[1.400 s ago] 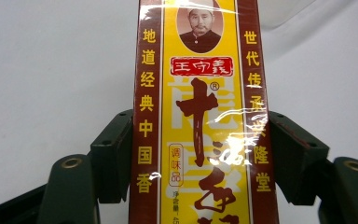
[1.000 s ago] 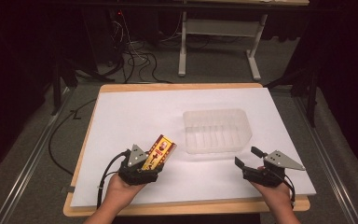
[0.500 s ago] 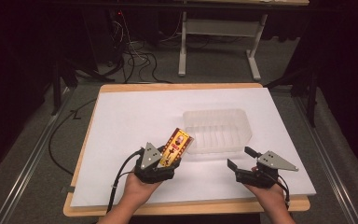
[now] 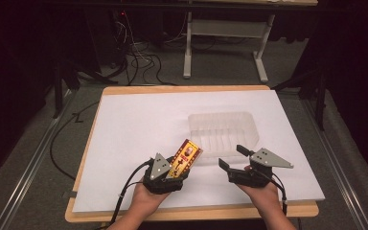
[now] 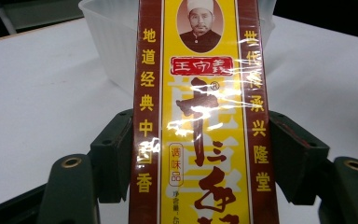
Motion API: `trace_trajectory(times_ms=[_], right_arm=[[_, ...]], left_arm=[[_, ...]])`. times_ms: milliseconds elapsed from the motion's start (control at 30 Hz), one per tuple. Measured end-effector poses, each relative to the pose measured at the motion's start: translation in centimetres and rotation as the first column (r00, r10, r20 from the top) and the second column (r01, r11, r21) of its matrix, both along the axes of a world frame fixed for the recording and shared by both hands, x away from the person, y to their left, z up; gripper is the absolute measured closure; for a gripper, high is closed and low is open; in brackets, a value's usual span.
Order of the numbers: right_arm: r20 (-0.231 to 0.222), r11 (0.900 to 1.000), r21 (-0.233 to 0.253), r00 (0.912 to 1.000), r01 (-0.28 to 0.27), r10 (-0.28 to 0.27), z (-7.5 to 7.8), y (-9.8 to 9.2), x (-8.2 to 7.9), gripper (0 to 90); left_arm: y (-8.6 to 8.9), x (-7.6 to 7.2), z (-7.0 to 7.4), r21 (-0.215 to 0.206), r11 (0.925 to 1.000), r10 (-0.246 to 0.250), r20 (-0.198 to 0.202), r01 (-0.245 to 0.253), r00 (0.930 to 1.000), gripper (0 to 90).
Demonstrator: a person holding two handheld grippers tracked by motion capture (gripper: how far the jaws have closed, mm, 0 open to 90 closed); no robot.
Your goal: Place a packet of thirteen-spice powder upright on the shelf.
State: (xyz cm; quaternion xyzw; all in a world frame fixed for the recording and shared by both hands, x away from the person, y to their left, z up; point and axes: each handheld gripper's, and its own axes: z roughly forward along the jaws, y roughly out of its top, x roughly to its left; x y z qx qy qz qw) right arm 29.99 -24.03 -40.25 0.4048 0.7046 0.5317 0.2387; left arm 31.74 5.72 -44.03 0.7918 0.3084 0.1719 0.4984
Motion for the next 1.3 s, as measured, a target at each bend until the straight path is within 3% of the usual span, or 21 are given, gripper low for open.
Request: trace_trajectory(times_ms=[167,233,333,467,633,800,967,1067,1133,1300], right_arm=[[0.007,1.0,0.014,1.0,-0.005,0.005,0.6,0.7,0.8,17.7],[0.002,0.998,0.066,1.0,-0.008,0.008,-0.2,0.8,0.8,20.0],[-0.031,0.999,0.047,0.9992,-0.023,0.024,-0.7,0.9,1.1,18.3],[-0.052,0.992,0.121,0.9977,-0.036,0.043,-0.7,0.9,1.1,17.9],[-0.071,0.993,0.11,0.996,-0.045,0.053,-1.0,1.7,0.8,15.6],[-0.08,0.993,0.108,0.9955,-0.041,0.05,-1.2,2.1,0.6,15.4],[-0.132,0.99,0.125,0.9882,-0.062,0.079,-2.0,2.7,1.1,15.9],[-0.141,0.989,0.127,0.986,-0.071,0.089,-2.2,3.0,1.1,18.2],[-0.146,0.984,0.16,0.9838,-0.08,0.103,-2.5,3.1,1.1,22.9],[-0.162,0.978,0.188,0.9789,-0.093,0.124,-2.7,3.1,1.2,29.3]], left_arm=[[-0.8,-0.2,-0.3,0.009,1.0,-0.002,0.002,0.002,1.0,32.8],[-1.4,-0.6,-0.5,0.033,0.9993,-0.014,0.015,0.014,0.9998,32.8],[-1.9,-0.9,-0.6,0.044,0.9988,-0.022,0.025,0.021,0.9995,32.7],[-2.9,-1.1,-0.5,0.038,0.9992,-0.014,0.035,0.012,0.9993,32.7],[-3.9,-1.4,-0.6,0.044,0.9988,-0.023,0.035,0.021,0.9991,32.8],[-4.1,-1.8,-0.1,0.021,0.9989,-0.044,0.046,0.043,0.998,32.8],[-4.1,-2.2,0.1,0.013,0.9984,-0.055,0.064,0.054,0.9964,32.7],[-4.0,-2.2,0.1,0.012,0.9985,-0.053,0.066,0.053,0.9964,32.7],[-4.0,-2.1,0.0,0.021,0.9984,-0.053,0.074,0.052,0.9958,32.7],[-4.0,-2.1,-0.1,0.025,0.9985,-0.05,0.078,0.049,0.9957,32.7]])
